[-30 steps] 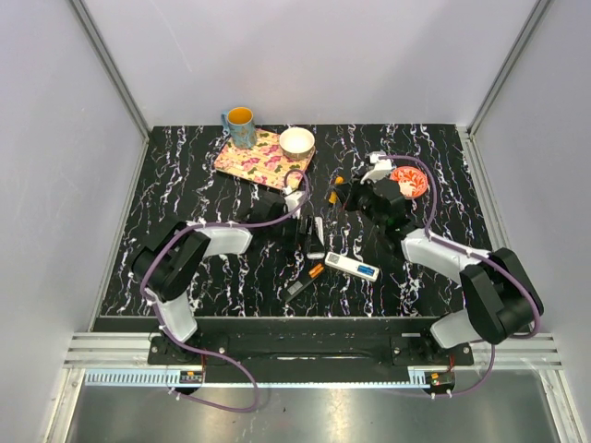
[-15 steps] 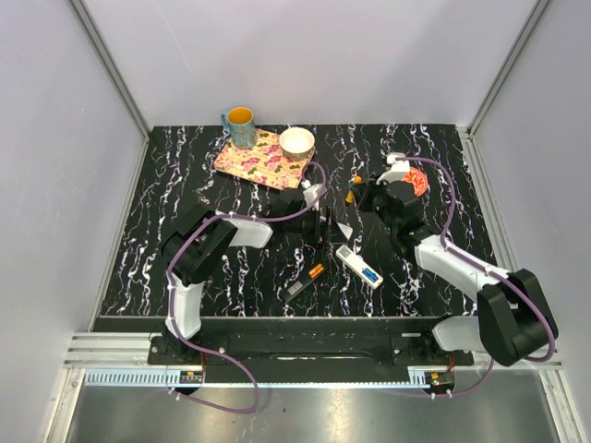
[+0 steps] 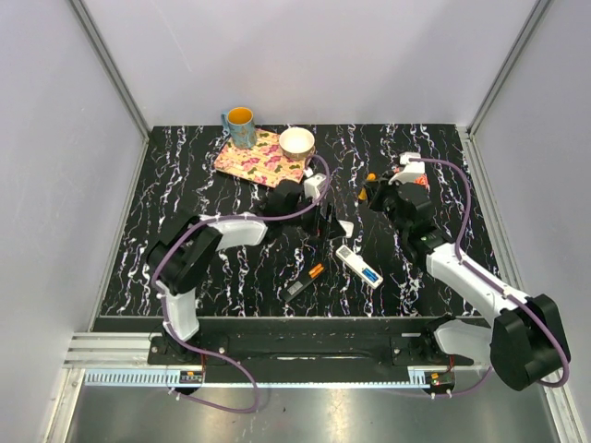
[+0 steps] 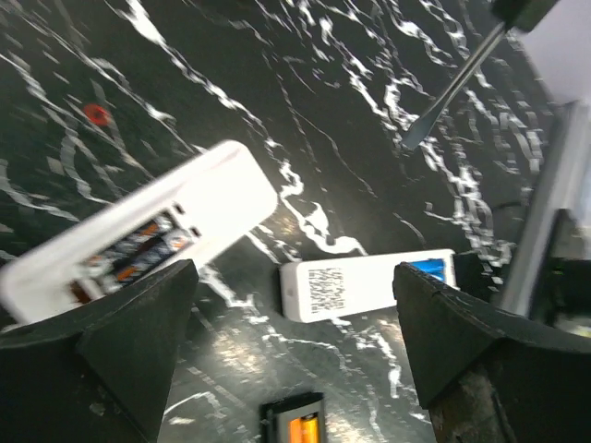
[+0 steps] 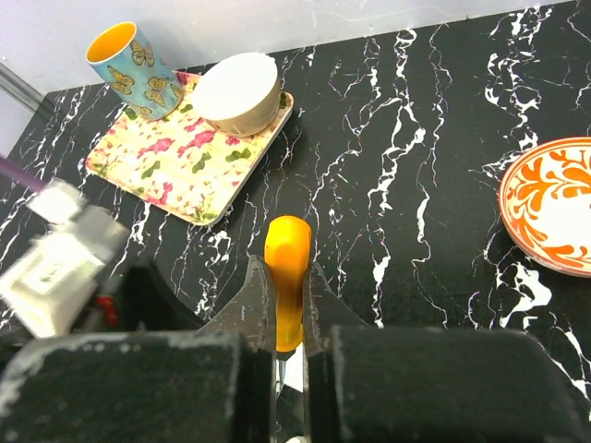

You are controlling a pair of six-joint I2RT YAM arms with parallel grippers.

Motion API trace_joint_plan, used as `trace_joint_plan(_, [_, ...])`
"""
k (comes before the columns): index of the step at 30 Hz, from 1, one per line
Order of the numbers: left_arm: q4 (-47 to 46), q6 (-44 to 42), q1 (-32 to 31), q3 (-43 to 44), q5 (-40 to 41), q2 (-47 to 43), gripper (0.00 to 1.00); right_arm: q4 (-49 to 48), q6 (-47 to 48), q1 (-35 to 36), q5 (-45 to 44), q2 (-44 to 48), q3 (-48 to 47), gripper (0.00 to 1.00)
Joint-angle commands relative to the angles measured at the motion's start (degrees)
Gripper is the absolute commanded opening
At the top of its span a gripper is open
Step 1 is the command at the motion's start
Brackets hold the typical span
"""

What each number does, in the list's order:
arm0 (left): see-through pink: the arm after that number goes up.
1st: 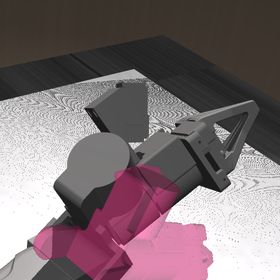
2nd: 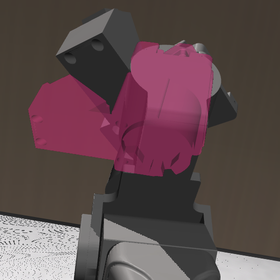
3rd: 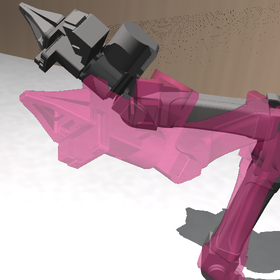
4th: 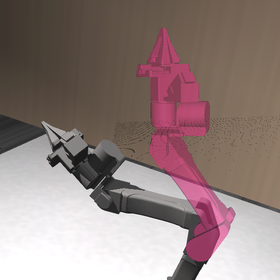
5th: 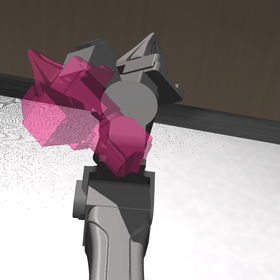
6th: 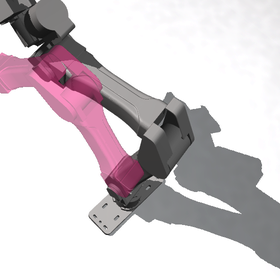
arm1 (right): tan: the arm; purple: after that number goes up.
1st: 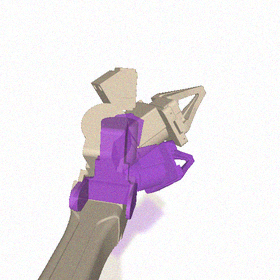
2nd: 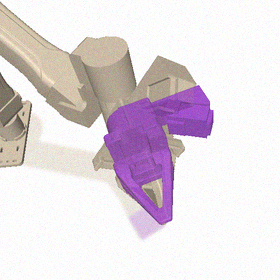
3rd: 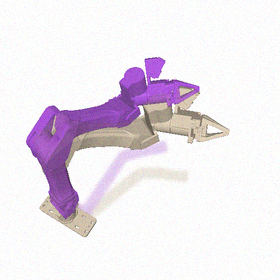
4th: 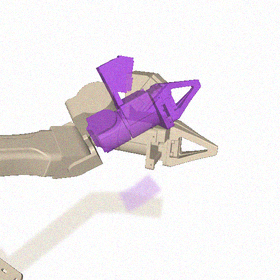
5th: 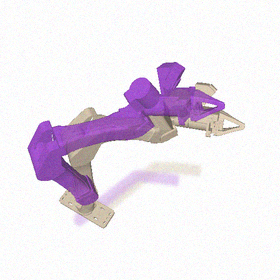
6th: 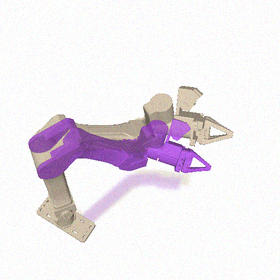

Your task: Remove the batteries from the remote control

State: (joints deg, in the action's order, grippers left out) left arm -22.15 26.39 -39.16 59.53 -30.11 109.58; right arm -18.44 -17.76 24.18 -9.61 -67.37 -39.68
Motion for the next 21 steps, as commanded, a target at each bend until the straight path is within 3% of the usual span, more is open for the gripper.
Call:
trace_joint_plan(1, [14.0,-22.67,0.05,6.27,13.03,-6.14,0.93,1.38,2.11,-0.54,-0.5,2.33,-0.31,0.0])
trace_joint_plan(4, [20.8,-32.87,0.05,10.33,18.5,-2.71,0.92,1.65,2.55,-0.37,1.6,2.77,0.13,0.0])
trace_joint_plan(9, [27.42,-42.02,0.22,16.32,17.55,3.79,0.89,2.7,3.34,-0.54,5.04,3.39,0.04,0.0])
trace_joint_plan(17, [28.13,-41.86,1.19,15.79,8.76,6.35,0.86,3.49,3.26,-0.63,7.23,3.92,0.13,0.0])
trace_joint_plan(20, [28.39,-41.07,1.36,14.57,8.4,6.26,0.81,3.49,3.17,-0.46,8.28,3.22,-0.22,0.0])
trace_joint_plan(21, [28.39,-40.72,1.45,14.22,8.14,6.26,0.75,3.41,2.91,-0.45,8.55,3.13,-0.22,0.0])
